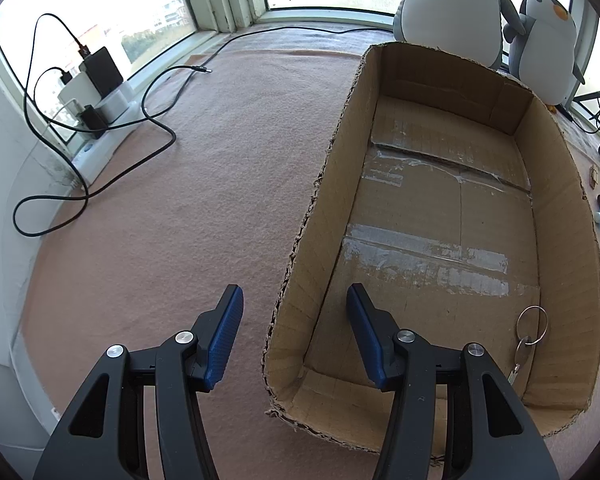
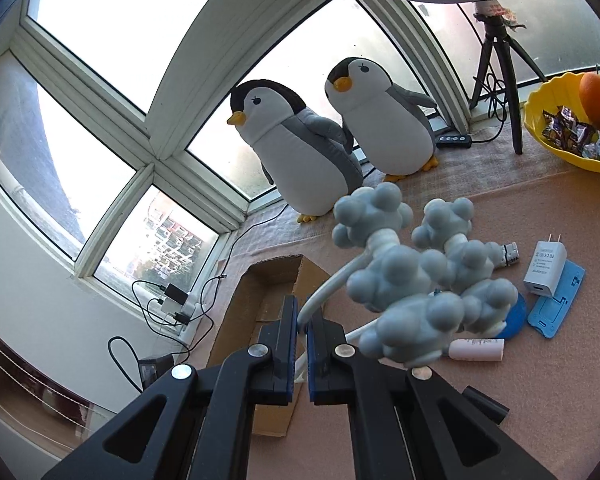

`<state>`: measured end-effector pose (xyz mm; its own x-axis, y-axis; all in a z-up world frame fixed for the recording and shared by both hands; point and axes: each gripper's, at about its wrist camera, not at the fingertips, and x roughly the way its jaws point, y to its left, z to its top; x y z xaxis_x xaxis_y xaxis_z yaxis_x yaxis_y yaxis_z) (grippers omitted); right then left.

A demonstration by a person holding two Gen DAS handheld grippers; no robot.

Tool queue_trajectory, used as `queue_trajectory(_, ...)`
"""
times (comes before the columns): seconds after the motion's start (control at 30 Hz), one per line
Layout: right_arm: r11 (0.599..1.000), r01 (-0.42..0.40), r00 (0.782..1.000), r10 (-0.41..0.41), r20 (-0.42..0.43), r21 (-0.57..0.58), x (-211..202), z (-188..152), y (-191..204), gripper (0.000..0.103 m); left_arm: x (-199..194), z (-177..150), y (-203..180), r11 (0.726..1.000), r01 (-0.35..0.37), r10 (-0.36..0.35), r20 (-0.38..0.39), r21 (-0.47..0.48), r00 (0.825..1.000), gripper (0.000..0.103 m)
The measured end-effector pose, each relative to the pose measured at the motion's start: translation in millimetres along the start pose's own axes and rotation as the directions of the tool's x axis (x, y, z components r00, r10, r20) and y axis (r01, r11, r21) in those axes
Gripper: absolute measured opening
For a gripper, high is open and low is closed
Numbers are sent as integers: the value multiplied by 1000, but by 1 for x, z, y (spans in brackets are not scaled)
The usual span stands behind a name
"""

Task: Organize rigid objects
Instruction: 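Lift the white massager stick off the table with the right gripper, then lower the massager stick into the box and open the right gripper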

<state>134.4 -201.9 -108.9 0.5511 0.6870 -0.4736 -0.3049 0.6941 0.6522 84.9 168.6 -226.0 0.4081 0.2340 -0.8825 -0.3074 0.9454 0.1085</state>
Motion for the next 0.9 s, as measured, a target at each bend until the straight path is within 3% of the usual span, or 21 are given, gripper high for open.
queue_trajectory(0.4,973,-103,991,83,-101,-206,41,7,85,4,1,-1,3,1000,19,-19,5,-17,1000,53)
queue_trajectory(0.9,921,-96,968,-3,-252,-378,114,-7,125,4,2,0,5,999,36,-36,8,-29,999,53)
